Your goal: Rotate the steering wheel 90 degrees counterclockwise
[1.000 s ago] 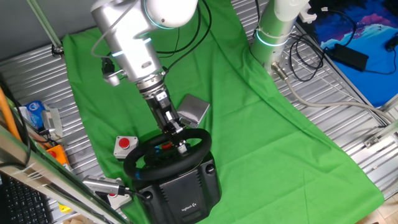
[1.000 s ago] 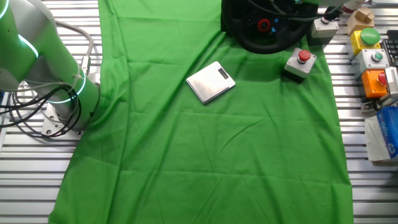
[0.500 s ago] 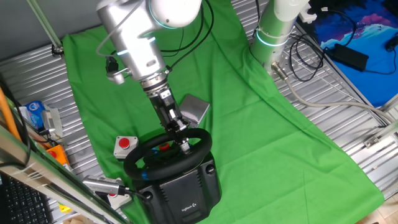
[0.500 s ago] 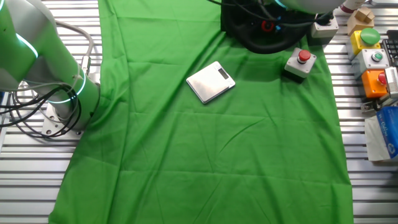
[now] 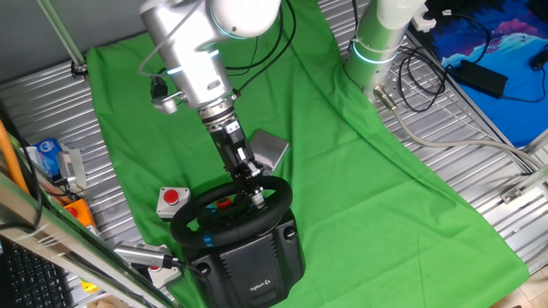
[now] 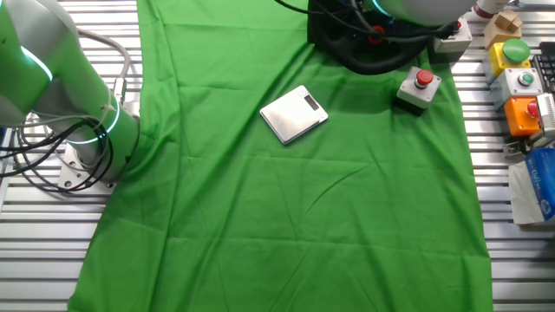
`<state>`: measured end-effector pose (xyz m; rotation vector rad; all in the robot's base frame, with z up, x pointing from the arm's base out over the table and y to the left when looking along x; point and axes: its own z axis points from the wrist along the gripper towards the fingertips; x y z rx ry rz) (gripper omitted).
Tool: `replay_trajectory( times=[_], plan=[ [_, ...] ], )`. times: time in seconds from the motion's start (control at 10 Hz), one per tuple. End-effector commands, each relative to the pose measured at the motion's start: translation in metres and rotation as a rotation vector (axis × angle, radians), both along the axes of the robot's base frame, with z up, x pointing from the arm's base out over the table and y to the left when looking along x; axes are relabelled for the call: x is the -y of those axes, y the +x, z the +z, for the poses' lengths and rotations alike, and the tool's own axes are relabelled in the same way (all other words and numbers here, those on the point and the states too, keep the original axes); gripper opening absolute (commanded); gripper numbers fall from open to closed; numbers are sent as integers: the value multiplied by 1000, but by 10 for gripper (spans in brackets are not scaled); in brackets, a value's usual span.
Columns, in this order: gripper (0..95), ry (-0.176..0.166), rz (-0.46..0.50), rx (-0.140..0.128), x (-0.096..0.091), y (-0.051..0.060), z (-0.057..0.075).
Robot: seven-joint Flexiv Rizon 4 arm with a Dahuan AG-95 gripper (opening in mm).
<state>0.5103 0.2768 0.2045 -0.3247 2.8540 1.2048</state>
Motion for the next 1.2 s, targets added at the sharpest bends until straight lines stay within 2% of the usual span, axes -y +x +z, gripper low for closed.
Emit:
replay_trajectory(
  times=[0.1, 0.8, 1.2],
  plan=[
    [0, 5, 8, 3, 1, -3, 0],
    [0, 10, 45, 41, 9, -13, -15],
    [0, 1, 74, 65, 11, -17, -20]
  ],
)
